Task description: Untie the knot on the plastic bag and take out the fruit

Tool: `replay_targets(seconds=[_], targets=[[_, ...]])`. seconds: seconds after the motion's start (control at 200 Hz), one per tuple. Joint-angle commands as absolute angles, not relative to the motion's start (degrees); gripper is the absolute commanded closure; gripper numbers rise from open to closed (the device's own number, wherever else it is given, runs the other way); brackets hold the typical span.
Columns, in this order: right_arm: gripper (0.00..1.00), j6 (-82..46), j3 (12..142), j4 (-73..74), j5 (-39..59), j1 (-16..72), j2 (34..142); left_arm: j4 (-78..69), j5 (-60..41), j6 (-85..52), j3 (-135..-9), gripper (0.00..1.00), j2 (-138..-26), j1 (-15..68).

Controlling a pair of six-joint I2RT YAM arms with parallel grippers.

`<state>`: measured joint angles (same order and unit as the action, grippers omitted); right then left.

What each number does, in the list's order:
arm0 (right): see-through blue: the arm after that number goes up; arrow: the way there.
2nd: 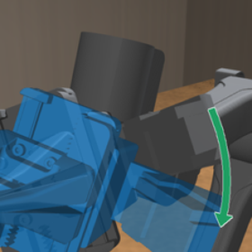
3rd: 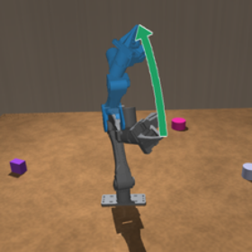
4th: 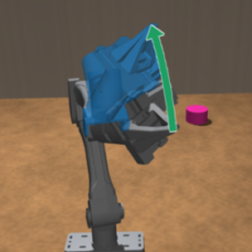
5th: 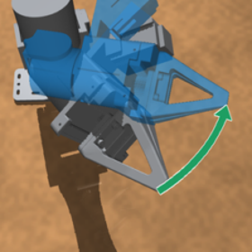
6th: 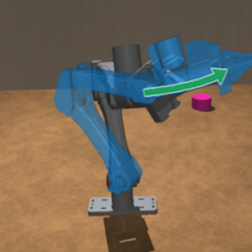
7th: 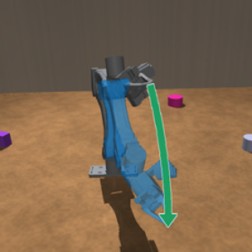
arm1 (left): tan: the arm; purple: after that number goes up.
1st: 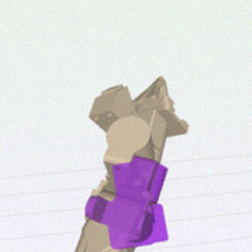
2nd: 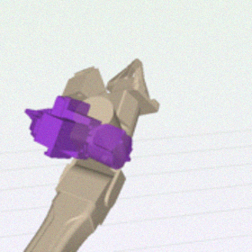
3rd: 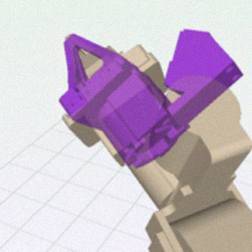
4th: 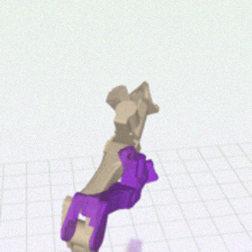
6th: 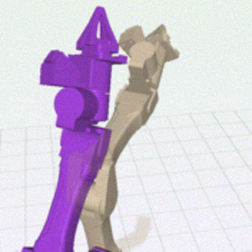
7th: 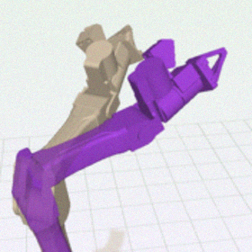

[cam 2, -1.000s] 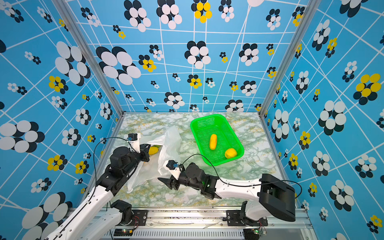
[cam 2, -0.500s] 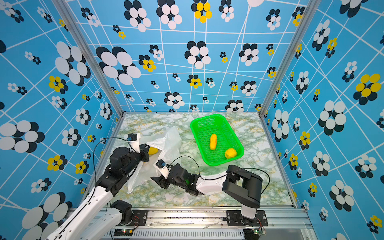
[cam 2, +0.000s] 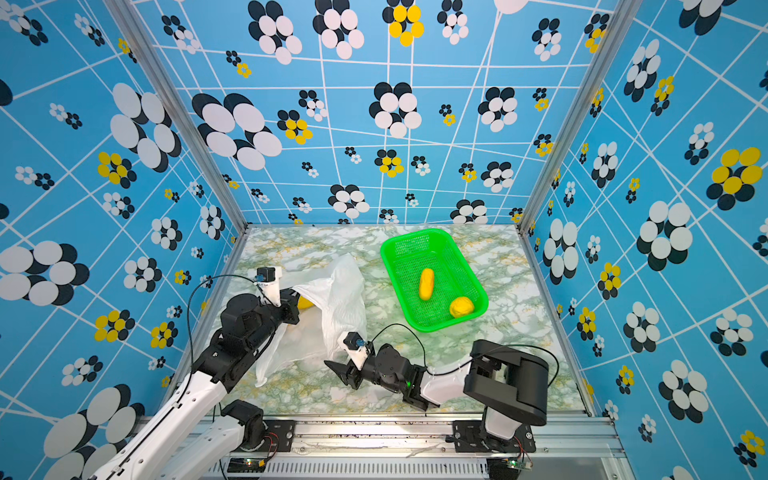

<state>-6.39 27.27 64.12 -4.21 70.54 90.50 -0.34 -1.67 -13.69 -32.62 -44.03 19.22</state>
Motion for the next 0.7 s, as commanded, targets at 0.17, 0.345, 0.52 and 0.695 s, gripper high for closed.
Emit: replay_targets(seconds=[0.17,0.345,0.52,0.695], targets=[[0.49,8.4,31.9,52.9,-13.3,84.6,87.2,-1.0,-0.9,-12.6,-32.5,1.0,-43.3,19.7],[0.51,5.5,39.5,51.9,-12.7,86.2,96.9,-0.8,-1.0,-12.6,-32.4,1.0,-43.3,19.7],[0.57,4.1,42.7,53.4,-17.6,86.1,102.3,-0.8,-1.6,-12.7,-32.4,1.0,-42.8,19.8],[0.61,0.0,37.7,56.5,-28.7,81.2,99.9,-1.0,-1.5,-12.8,-32.2,1.0,-42.5,19.8]])
